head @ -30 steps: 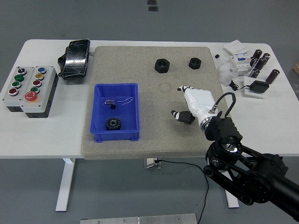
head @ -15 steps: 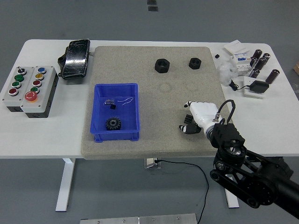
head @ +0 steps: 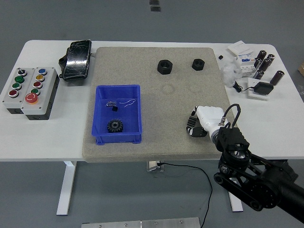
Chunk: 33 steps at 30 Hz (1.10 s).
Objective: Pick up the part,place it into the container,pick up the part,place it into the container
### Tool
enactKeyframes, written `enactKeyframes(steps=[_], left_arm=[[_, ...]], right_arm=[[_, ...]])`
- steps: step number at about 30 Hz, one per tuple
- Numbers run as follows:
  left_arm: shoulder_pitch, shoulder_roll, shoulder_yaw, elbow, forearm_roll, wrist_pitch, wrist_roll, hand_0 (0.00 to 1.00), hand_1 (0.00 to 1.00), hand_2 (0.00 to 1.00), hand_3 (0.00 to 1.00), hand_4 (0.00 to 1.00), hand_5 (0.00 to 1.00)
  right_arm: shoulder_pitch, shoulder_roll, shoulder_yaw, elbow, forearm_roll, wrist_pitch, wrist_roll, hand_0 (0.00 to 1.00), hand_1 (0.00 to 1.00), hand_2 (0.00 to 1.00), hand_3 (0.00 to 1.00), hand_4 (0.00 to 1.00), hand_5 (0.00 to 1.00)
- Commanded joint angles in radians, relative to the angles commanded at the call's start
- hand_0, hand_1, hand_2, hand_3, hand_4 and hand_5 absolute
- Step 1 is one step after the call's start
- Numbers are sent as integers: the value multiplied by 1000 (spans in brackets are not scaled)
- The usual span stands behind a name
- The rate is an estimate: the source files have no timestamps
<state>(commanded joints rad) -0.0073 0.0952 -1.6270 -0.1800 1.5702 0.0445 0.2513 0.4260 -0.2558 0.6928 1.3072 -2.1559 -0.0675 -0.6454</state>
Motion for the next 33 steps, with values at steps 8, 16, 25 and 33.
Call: enactKeyframes(steps=[8,16,25,33], left_arm=[[0,0,5,0,-4,0,-2,662,629,552,604,698,377],[-2,-1,8,0,-6,0,-4,662,630,552,604,698,379],[-2,-3,8,0,-9,0,-4,662,630,553,605,700,379],[-2,-1,1,0,0,-1,0,662,629,553,605,701,381]], right_arm=[[-2,7,-7,-23,0,-32,0,262,472,478,638,577,296],[1,5,-8,-28,-2,-56,0,256,472,468,593,569,296],[25,12,-13,-9,17,-84,0,256,469,462,584,558,296],[115,77,-81,30,69,-136,0,256,470,460,579,543,308]])
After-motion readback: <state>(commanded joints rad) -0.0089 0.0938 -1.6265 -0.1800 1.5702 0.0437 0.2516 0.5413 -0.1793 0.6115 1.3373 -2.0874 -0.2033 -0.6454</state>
